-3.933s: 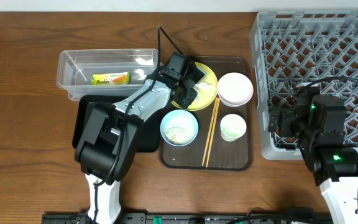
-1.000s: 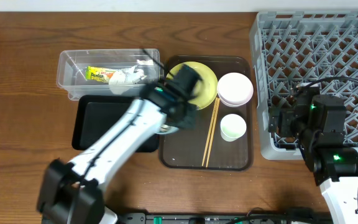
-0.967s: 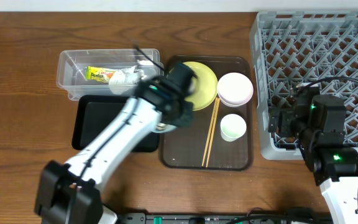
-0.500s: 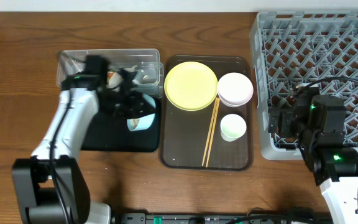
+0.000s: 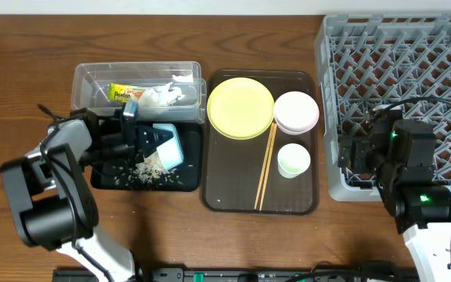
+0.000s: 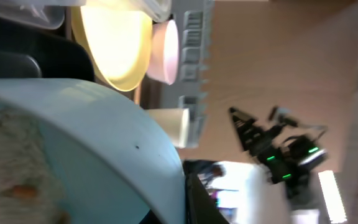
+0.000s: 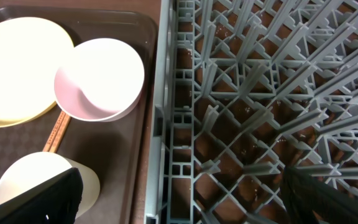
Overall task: Sort waste into correct bins and load items into the dishwasher rack
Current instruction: 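Tip blue bowl over black tray to dump rice with left gripper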
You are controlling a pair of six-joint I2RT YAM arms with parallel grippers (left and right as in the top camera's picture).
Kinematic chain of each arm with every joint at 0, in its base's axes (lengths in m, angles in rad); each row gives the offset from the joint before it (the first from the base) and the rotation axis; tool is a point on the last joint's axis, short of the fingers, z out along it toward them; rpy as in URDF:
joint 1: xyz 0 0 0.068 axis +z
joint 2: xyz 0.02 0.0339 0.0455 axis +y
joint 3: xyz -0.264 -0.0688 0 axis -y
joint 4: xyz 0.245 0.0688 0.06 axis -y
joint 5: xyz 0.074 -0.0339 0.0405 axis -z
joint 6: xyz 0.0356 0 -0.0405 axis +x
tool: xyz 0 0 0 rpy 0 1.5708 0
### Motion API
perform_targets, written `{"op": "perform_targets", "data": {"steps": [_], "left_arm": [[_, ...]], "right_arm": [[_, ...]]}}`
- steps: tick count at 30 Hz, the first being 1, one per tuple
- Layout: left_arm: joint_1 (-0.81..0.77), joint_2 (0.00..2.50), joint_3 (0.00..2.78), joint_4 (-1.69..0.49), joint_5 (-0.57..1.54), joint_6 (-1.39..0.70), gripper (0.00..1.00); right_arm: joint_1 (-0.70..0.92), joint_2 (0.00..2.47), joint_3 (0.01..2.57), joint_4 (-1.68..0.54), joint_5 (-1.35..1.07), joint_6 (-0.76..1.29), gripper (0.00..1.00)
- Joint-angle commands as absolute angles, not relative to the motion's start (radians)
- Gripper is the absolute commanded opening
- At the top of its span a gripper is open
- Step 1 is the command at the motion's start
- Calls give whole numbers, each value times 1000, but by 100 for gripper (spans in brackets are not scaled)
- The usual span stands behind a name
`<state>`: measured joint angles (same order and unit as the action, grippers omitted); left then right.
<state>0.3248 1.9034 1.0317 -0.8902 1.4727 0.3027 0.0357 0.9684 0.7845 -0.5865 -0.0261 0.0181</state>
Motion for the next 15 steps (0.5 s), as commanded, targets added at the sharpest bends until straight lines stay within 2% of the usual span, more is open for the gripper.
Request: {"op": "perform_targets", "data": {"steps": [1, 9, 15], "left_arm": [[330, 1938, 1028, -893, 1573, 197, 6], [331, 1943, 1028, -893, 1573, 48, 6], [331, 1943, 1028, -893, 1573, -151, 6]], "right_arm": [[26, 967, 803, -588, -27, 29, 99], [26, 967, 803, -588, -27, 29, 99], [26, 967, 803, -588, -27, 29, 99]]}}
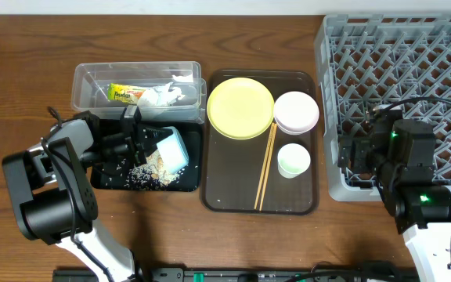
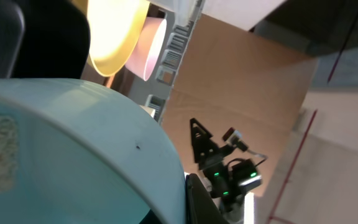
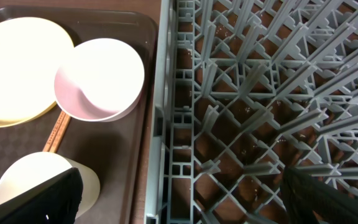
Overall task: Sort waste into correct bins and load items into the dishwasher rack
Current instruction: 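Tip blue bowl over black tray to dump rice with left gripper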
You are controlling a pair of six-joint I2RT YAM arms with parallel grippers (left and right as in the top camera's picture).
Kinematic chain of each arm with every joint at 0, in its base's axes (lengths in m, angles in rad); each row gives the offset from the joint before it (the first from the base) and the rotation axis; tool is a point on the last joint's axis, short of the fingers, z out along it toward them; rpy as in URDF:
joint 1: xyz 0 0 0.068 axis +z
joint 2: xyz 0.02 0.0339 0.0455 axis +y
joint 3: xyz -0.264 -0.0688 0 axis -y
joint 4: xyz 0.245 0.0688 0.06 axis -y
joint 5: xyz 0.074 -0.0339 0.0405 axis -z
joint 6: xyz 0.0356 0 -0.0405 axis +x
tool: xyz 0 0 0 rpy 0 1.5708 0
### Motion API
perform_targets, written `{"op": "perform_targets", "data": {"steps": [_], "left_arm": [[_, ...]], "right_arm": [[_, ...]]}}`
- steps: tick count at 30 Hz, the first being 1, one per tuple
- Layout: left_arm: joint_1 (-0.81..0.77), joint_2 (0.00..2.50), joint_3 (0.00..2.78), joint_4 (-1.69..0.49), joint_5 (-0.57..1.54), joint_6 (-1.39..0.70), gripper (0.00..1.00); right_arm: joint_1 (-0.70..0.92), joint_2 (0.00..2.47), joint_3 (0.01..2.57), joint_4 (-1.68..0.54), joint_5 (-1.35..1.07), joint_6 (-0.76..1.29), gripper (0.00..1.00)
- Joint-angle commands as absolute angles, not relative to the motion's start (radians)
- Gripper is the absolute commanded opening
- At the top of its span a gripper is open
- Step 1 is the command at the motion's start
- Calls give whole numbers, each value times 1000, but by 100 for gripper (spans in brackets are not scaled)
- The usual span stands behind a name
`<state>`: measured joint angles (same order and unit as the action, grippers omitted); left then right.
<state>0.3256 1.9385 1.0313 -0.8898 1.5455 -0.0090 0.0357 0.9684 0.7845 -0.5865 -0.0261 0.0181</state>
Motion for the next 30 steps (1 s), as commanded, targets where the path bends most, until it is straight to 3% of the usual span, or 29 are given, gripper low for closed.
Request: {"op": "perform_targets", "data": {"steps": [1, 10, 17, 21, 24, 30], "left_arm": [[331, 1943, 1028, -893, 1573, -178, 6], [331, 1943, 1028, -857, 1573, -242, 6], [331, 1943, 1029, -723, 1573, 147, 6], [331, 1940, 1029, -723, 1573, 263, 6], [331, 1938, 1029, -734, 1573, 223, 6], [331, 1938, 1029, -798, 1573, -191, 6]], "right_arm": [[26, 967, 803, -588, -27, 29, 99], [26, 967, 803, -595, -27, 29, 99], [26, 967, 803, -595, -27, 29, 99], [26, 967, 803, -595, -27, 29, 99], [26, 967, 803, -595, -27, 29, 99], [26, 967, 803, -595, -27, 29, 99]]}}
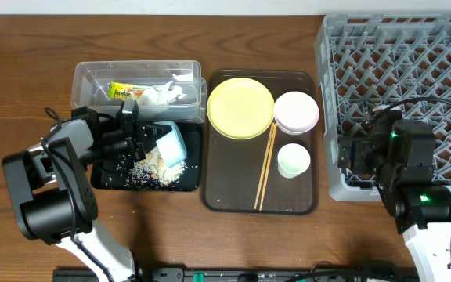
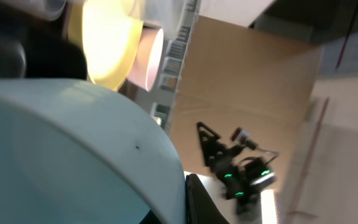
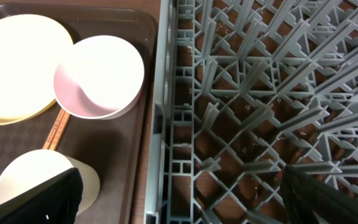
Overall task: Sort waste into correct bins and load items into the dishwasher rack
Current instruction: 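Tip blue bowl over black tray to dump rice with left gripper, then set empty blue bowl back on brown tray with left gripper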
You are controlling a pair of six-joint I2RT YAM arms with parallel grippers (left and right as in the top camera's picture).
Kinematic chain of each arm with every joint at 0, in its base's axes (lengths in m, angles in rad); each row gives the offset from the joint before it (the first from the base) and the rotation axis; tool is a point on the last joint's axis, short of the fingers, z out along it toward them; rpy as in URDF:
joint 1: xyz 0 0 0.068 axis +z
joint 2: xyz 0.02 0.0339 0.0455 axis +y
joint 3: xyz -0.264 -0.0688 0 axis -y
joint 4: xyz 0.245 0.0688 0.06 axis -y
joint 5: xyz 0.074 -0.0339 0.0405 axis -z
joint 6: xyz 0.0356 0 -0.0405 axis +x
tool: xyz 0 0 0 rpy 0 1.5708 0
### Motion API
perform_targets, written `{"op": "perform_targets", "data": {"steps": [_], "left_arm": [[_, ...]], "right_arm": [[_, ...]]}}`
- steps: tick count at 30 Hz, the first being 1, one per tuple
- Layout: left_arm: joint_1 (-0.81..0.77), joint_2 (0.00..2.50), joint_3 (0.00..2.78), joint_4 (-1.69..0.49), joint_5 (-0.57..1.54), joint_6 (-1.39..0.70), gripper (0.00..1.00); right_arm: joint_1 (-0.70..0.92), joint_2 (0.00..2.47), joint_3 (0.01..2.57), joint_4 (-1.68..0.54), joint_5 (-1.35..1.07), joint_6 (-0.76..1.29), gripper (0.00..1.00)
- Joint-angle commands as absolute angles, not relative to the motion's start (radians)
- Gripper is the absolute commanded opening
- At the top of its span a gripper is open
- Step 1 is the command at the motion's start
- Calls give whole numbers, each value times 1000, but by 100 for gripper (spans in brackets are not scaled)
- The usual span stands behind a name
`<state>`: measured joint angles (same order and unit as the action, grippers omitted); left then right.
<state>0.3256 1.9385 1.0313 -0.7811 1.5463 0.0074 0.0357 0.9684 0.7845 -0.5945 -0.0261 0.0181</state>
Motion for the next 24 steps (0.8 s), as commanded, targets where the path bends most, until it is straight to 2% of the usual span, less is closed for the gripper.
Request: {"op": "perform_targets", "data": {"steps": [1, 9, 15, 20, 24], "left_arm": [[333, 1938, 1029, -802, 1573, -232, 6], [339, 1937, 1029, -794, 1571, -323, 6], [312, 1840, 1030, -815, 1555, -11, 6], [245, 1662, 1042, -813, 1280, -12, 6], [117, 1502, 1044, -773, 1022, -12, 6]], "right_arm": [[26, 967, 803, -595, -27, 29, 99], [26, 967, 803, -594, -27, 29, 99], [26, 967, 803, -594, -27, 29, 99], [26, 967, 803, -594, -27, 29, 99], [26, 967, 803, -593, -27, 29, 99]]}}
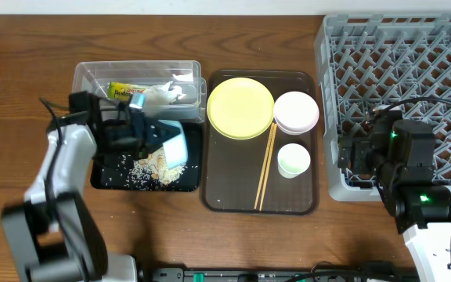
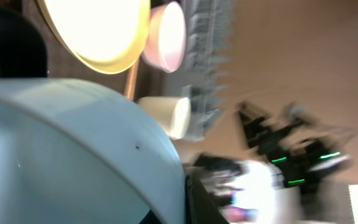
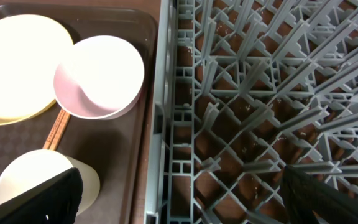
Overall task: Sort waste into correct bins and load items into the dishwasher rack
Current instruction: 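Set empty blue bowl back on brown tray with left gripper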
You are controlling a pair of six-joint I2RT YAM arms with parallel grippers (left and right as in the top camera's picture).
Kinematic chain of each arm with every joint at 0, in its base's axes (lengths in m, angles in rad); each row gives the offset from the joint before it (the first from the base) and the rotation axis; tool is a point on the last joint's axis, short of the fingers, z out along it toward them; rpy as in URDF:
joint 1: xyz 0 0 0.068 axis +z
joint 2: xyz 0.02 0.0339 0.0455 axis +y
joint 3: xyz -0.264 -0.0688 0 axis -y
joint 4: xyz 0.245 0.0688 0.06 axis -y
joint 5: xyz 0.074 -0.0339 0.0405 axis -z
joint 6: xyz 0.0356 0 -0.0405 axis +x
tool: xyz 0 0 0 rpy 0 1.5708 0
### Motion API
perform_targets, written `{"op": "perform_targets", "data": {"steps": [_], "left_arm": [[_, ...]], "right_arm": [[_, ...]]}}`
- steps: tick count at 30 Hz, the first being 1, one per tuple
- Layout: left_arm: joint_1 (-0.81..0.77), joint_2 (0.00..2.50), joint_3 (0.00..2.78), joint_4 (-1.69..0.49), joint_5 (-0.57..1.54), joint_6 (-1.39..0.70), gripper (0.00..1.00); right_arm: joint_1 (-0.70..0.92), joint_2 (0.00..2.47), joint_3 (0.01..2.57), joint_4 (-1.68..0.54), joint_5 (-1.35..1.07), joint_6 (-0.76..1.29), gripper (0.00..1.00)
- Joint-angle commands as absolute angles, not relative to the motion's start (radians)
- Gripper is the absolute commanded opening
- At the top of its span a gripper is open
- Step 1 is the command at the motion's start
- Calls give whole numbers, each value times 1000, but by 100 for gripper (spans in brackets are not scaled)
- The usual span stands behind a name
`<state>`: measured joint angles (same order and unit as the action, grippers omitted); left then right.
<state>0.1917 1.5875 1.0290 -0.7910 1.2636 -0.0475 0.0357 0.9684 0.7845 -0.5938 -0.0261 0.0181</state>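
My left gripper is shut on the rim of a light blue bowl, held tilted over the black bin. Spilled rice lies in that bin. In the left wrist view the blue bowl fills the frame and no food shows in it. My right gripper stands open over the left edge of the grey dishwasher rack. On the brown tray lie a yellow plate, a pink bowl, a white cup and chopsticks.
A clear bin holding wrappers and crumpled paper stands behind the black bin. The rack takes up the right side of the table. The right arm's body sits at the rack's front edge.
The left arm has shifted and turned at the wrist, so the blue bowl sits a little further back and less steeply tipped over the black bin. The right arm has not moved.
My left gripper first held the blue bowl tipped over the black bin with rice still inside. Half a second later more rice lay in the bin. Then the bowl looked empty, and now it is turned back. The right gripper stayed open over the rack.
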Motion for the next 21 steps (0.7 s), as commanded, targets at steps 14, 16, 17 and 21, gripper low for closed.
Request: {"op": "perform_targets", "data": {"steps": [14, 16, 17, 21], "left_arm": [[-491, 1508, 1044, -455, 382, -22, 7], [-535, 1547, 1044, -430, 371, -22, 7], [-558, 1572, 1044, -417, 373, -23, 7], [-627, 1659, 1044, -404, 373, -23, 7]], "right_arm": [[26, 967, 803, -591, -27, 29, 99], [26, 967, 803, -592, -27, 29, 99], [26, 967, 803, -591, -27, 29, 99], [26, 967, 803, -591, -27, 29, 99]]}}
